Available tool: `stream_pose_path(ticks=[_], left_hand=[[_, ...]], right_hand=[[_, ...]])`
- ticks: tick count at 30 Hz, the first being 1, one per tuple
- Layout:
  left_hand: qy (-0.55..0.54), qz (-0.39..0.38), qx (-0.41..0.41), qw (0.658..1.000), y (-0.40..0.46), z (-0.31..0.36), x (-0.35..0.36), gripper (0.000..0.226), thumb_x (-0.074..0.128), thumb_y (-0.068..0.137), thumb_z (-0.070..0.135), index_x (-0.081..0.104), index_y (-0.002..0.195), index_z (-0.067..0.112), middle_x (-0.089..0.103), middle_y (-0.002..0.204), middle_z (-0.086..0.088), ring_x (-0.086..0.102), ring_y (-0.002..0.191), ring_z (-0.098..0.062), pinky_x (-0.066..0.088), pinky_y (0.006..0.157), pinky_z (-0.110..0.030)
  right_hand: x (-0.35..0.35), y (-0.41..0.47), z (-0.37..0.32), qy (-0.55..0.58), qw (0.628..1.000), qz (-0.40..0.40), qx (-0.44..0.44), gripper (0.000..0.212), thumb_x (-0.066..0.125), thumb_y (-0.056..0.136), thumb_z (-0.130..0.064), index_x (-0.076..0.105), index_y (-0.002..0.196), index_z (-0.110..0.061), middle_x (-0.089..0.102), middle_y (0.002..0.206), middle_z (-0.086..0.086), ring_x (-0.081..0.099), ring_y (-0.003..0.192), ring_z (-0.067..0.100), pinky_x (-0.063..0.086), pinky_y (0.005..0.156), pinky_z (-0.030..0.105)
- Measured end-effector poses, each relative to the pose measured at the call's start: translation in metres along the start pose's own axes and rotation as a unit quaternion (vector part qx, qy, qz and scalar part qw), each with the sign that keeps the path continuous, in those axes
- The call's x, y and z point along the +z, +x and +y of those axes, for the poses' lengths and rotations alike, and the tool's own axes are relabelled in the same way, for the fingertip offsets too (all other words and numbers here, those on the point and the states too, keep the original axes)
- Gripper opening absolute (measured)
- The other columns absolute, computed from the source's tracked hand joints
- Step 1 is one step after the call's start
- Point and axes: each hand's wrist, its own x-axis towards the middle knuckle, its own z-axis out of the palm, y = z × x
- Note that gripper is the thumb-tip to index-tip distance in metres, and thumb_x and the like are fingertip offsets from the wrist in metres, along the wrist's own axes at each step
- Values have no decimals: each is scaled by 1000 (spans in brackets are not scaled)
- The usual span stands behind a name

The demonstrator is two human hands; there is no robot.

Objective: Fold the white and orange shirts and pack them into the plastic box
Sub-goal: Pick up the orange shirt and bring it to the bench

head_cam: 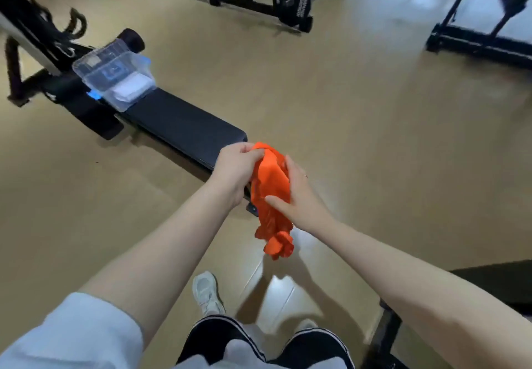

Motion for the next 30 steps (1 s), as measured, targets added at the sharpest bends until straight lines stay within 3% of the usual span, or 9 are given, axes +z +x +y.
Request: stream_pose_path(ticks=[3, 6, 12, 17, 21, 23, 26, 28, 30], left_hand=[[-32, 48, 27, 998, 9, 10, -52, 17, 58, 85, 12, 62, 70, 17, 60, 72, -7, 54, 65, -19, 47, 66, -29], [-78, 93, 45, 992, 29, 12, -115, 20, 56, 87, 11, 61, 69, 19, 58, 66, -2, 52, 58, -14, 43, 58, -23], [-104, 133, -16, 985, 98, -26, -242, 23, 46, 89, 8, 54, 70, 18, 48, 69, -4, 41, 58, -15, 35, 56, -26], [-87, 23, -1, 996, 130, -54, -335, 24, 42, 93, 13, 59, 79, 20, 54, 72, 0, 48, 58, -9, 39, 53, -19], [-100, -66, 16, 993, 148, -66, -379, 24, 44, 96, 36, 58, 96, 17, 61, 79, 7, 59, 70, -3, 45, 66, -15], [-35, -88, 46, 994, 158, -72, -394, 6, 57, 91, 23, 56, 94, 18, 60, 76, 8, 57, 64, 5, 44, 64, -10], [105, -73, 69, 989, 182, -77, -410, 7, 60, 87, 8, 58, 81, 6, 54, 67, -3, 48, 47, 6, 36, 50, -8], [87, -43, 44, 994, 199, -77, -420, 18, 55, 91, 11, 59, 74, 7, 55, 65, -5, 49, 47, 4, 37, 48, -9], [33, -37, 1, 999, 220, -74, -433, 18, 51, 94, 15, 62, 83, 6, 60, 75, -8, 53, 62, -5, 41, 55, -12]], right_hand=[[32, 26, -28, -10, 999, 37, 5, 10, 53, 86, -20, 57, 95, -18, 64, 92, 5, 60, 89, 25, 45, 71, 33], [59, 55, -67, 14, 999, 41, 9, 29, 53, 89, -19, 44, 62, -26, 49, 60, -8, 46, 57, 9, 35, 52, 28], [130, 131, -153, 121, 993, 6, 8, 25, 54, 86, -13, 56, 67, -28, 57, 71, -10, 52, 68, 8, 41, 60, 24], [199, 198, -233, 137, 991, -2, -2, 24, 56, 85, -14, 61, 66, -28, 63, 73, -9, 57, 72, 10, 45, 68, 26], [229, 236, -277, 141, 990, -21, -10, 24, 56, 81, -9, 63, 65, -24, 63, 70, -7, 58, 70, 12, 47, 69, 31], [235, 253, -290, 152, 987, -48, 6, 25, 54, 81, -8, 64, 63, -23, 63, 65, -7, 56, 64, 11, 46, 61, 26], [234, 284, -301, 167, 981, -91, 39, 17, 55, 83, -9, 65, 70, -15, 60, 61, -1, 53, 55, 10, 42, 50, 18], [232, 308, -302, 179, 977, -93, 69, 14, 55, 85, -13, 62, 73, -12, 55, 61, 3, 50, 54, 12, 40, 49, 19], [231, 334, -296, 180, 975, -82, 99, 15, 54, 86, -17, 57, 72, -13, 51, 63, 7, 49, 57, 17, 41, 56, 25]])
